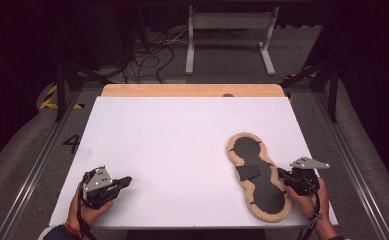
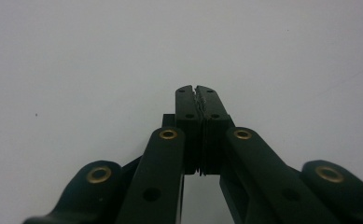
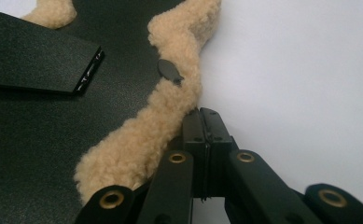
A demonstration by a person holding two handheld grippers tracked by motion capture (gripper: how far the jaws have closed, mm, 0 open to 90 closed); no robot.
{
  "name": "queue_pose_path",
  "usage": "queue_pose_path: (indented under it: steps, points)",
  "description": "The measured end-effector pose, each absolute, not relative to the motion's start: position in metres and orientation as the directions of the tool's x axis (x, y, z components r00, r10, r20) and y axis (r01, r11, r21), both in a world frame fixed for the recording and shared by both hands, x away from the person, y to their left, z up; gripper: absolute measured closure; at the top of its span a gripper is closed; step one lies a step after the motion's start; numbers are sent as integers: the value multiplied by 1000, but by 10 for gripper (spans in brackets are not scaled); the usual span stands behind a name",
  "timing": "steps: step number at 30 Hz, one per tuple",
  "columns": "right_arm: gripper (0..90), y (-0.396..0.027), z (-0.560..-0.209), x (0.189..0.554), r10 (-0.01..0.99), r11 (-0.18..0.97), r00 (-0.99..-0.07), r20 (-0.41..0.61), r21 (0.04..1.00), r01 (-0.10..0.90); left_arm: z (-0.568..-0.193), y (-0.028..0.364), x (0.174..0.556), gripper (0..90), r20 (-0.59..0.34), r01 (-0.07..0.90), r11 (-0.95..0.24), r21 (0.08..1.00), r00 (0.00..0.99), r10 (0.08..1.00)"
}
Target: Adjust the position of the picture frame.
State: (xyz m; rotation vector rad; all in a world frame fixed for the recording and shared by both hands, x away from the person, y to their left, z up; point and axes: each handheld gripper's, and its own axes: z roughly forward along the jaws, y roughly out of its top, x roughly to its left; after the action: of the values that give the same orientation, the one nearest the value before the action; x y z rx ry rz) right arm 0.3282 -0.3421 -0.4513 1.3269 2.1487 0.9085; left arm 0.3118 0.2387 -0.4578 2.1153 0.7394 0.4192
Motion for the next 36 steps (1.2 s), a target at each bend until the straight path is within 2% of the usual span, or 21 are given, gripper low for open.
queue_pose_path:
  steps: [9,16,23,29,36]
  points:
    - [900,-314,-450,346,866,370,-498,-37,717,591,-458,230,317,885,39,353,-489,798,779,626]
    - [900,-275,-447,360,812,460,-579,-75,691,557,-457,220,325,897,42,351,-503,790,788,614]
    - [900,-241,-449,373,778,491,-623,-77,694,527,-458,211,336,897,39,354,-513,782,793,608]
    - [900,-229,-449,376,763,511,-640,-90,691,511,-455,195,351,896,48,338,-526,781,807,589]
    - [891,-241,-439,364,765,482,-639,-76,726,490,-450,174,369,895,44,322,-529,785,823,567]
